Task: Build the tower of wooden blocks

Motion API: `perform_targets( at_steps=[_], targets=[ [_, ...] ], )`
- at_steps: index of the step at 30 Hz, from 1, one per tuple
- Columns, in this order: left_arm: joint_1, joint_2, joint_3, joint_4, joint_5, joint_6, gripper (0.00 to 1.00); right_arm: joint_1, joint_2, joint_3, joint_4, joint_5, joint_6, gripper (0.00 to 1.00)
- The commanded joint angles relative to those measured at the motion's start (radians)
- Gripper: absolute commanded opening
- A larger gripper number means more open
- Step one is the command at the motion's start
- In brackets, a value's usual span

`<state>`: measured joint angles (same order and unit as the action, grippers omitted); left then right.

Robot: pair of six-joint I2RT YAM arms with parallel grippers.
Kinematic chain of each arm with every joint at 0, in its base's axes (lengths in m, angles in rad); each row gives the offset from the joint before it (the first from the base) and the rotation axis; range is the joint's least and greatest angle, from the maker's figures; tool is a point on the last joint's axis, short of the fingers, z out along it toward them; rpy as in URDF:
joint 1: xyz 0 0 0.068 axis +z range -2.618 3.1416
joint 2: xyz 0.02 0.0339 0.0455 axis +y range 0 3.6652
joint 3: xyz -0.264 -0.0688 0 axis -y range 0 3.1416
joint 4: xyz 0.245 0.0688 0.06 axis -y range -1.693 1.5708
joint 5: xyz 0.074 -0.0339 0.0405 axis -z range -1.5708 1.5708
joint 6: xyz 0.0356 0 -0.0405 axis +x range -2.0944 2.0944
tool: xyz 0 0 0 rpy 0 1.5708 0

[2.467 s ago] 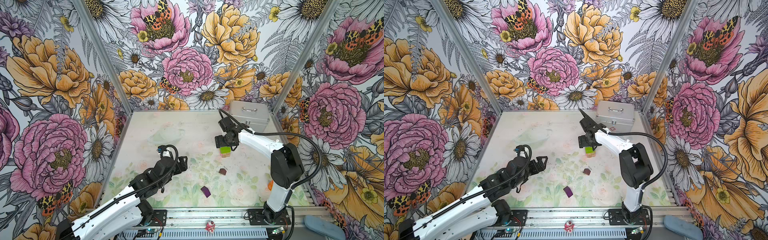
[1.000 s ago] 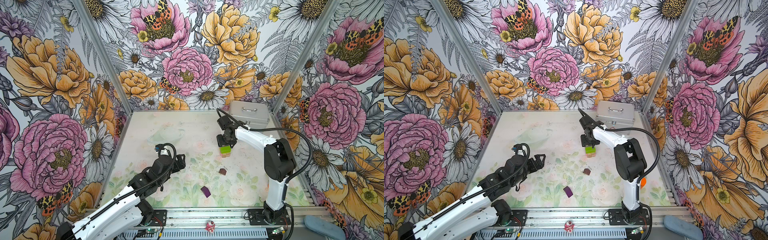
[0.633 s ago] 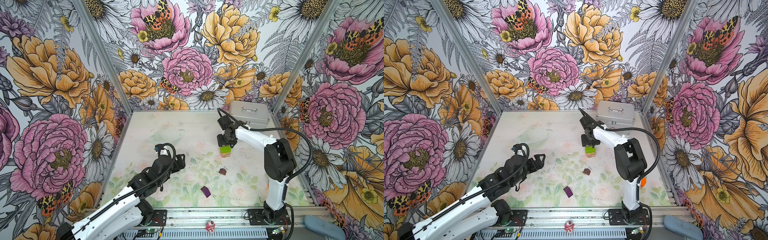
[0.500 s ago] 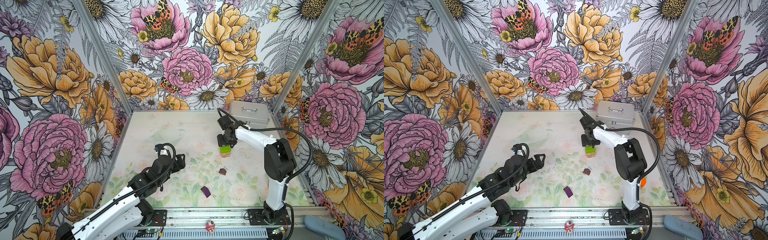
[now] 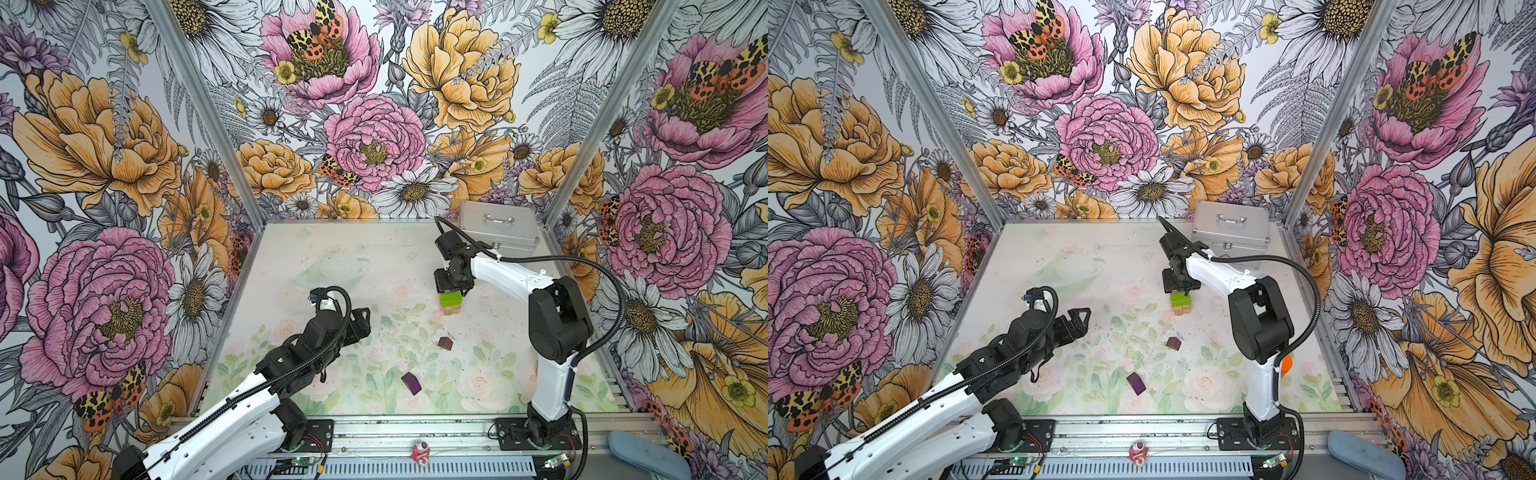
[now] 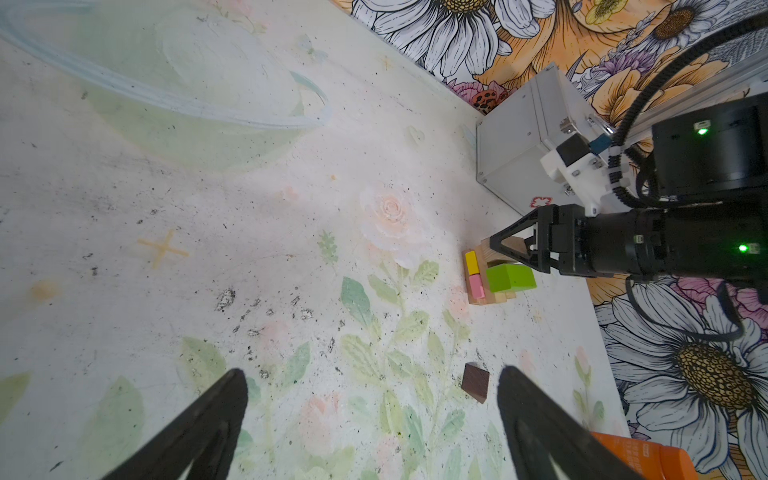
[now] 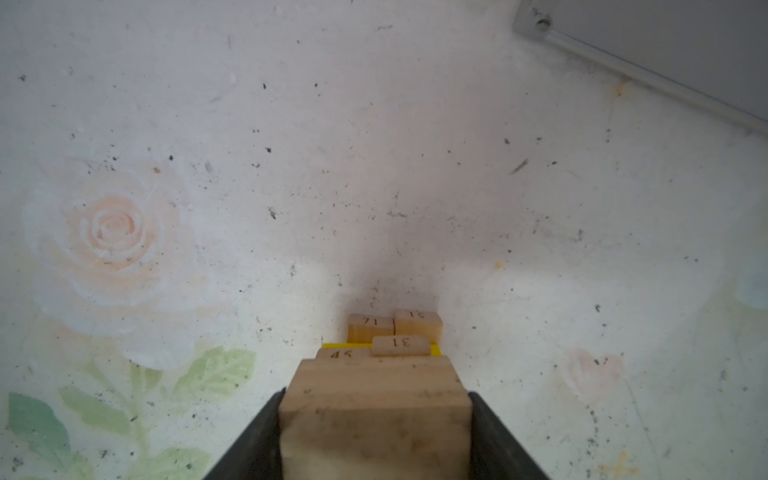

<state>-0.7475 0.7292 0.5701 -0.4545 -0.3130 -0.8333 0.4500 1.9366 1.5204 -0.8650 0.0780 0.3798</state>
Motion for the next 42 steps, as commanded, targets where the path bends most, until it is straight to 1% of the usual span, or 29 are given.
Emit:
perform_targets(
  at_steps=[1,6,9,18,24,27,29,31,32,33,35,36,38,39,42],
  targets=[
    [0.009,-0.020,-0.004,0.020,0.019,0.016,0.95,-0.007,-0.055,0.006,-0.011,0.018,0.008,0.69],
    [0.009,-0.017,0.002,0.020,0.018,0.019,0.95,-0.008,-0.096,0.009,-0.012,0.025,0.000,0.76],
    [0.010,-0.013,0.008,0.019,0.020,0.019,0.95,-0.008,-0.121,0.009,-0.014,0.026,-0.004,0.78],
    [0.001,-0.029,0.013,0.017,0.023,0.017,0.95,-0.008,-0.187,-0.010,-0.025,0.025,-0.013,0.80],
    [-0.026,-0.043,0.015,0.011,0.009,0.010,0.94,-0.007,-0.218,-0.053,-0.025,0.006,0.000,0.80],
    [-0.041,-0.048,0.020,0.000,-0.007,0.008,0.94,-0.007,-0.252,-0.093,-0.025,0.004,0.009,0.76],
    [-0.047,-0.049,0.022,-0.002,-0.012,0.008,0.94,-0.005,-0.275,-0.120,-0.025,0.004,0.013,0.69],
    [-0.052,-0.050,0.024,-0.001,-0.017,0.007,0.94,-0.003,-0.300,-0.151,-0.023,0.007,0.021,0.59],
    [-0.055,-0.047,0.026,-0.002,-0.019,0.008,0.94,-0.003,-0.311,-0.167,-0.022,0.008,0.022,0.56],
    [-0.057,-0.047,0.028,-0.002,-0.021,0.008,0.94,-0.004,-0.321,-0.183,-0.021,0.008,0.023,0.54],
    [-0.064,-0.041,0.031,-0.001,-0.024,0.009,0.94,-0.002,-0.333,-0.203,-0.018,0.009,0.022,0.53],
    [-0.065,-0.037,0.033,-0.001,-0.026,0.010,0.94,-0.002,-0.335,-0.209,-0.017,0.015,0.019,0.54],
    [-0.070,-0.028,0.038,-0.001,-0.027,0.011,0.94,-0.007,-0.326,-0.204,-0.017,0.020,0.019,0.64],
    [-0.073,-0.024,0.043,-0.002,-0.028,0.011,0.94,-0.007,-0.318,-0.189,-0.017,0.017,0.015,0.72],
    [-0.080,-0.014,0.053,-0.003,-0.038,0.016,0.94,-0.006,-0.278,-0.143,-0.016,0.004,0.005,0.83]
  ],
)
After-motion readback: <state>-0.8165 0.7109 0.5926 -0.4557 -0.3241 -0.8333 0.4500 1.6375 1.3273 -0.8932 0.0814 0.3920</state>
